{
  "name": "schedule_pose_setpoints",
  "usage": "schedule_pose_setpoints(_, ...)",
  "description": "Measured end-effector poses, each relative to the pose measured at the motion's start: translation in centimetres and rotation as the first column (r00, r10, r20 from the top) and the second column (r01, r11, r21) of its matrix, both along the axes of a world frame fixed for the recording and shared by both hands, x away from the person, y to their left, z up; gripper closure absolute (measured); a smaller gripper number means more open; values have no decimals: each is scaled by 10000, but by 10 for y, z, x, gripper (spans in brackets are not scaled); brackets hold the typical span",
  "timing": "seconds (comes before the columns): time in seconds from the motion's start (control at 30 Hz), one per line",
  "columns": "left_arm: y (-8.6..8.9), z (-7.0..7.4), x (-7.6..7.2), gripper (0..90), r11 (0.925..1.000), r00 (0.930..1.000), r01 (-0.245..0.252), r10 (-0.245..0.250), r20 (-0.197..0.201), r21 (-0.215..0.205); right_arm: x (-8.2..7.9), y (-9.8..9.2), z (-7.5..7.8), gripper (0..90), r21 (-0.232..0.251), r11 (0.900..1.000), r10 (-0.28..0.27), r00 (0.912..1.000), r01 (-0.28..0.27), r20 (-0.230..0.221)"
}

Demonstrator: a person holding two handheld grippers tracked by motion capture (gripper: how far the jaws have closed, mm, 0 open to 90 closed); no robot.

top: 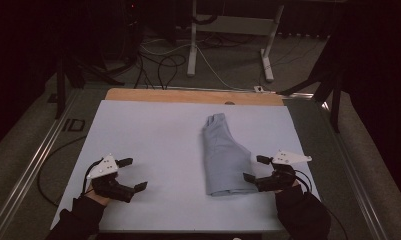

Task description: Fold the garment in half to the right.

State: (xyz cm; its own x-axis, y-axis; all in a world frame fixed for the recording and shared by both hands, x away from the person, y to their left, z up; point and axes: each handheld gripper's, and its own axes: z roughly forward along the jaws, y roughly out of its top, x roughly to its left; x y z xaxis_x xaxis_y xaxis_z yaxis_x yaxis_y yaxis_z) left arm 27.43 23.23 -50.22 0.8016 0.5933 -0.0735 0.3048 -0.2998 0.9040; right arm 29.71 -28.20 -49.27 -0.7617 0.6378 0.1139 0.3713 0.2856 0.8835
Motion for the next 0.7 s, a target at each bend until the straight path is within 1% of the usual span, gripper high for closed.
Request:
schedule_pose_setpoints(0.07,2,-1,0,4,10000,10000,-32,32,-27,-10,-2,-5,-3,89,110,9998,-141,9999,141,-57)
schedule_pose_setpoints(0.2,5,-2,1,4,9999,9999,-122,123,-36,37,-6,-13,-10,90,-73,9990,-450,9990,450,-31)
schedule_pose_setpoints(0.3,8,-3,0,4,9997,9997,-252,252,-79,41,-8,-17,-15,90,-39,9985,-541,9984,540,-188)
schedule_pose_setpoints(0.37,12,-3,-1,4,9994,9993,-347,347,-99,33,-11,-19,-17,90,-117,9981,-615,9979,613,-221)
schedule_pose_setpoints(0.4,13,-3,-1,4,9992,9992,-383,384,-85,57,-13,-21,-19,90,-144,9974,-706,9974,704,-162)
schedule_pose_setpoints(0.5,18,-2,-3,4,9985,9985,-545,545,-37,20,-16,-22,-21,90,-176,9966,-813,9964,809,-234)
schedule_pose_setpoints(0.57,21,-2,-3,4,9979,9979,-648,648,-36,5,-20,-22,-25,90,-340,9957,-868,9960,861,-197)
schedule_pose_setpoints(0.7,24,-3,-5,4,9977,9977,-672,672,-28,23,-24,-21,-27,90,-459,9944,-965,9951,955,-205)
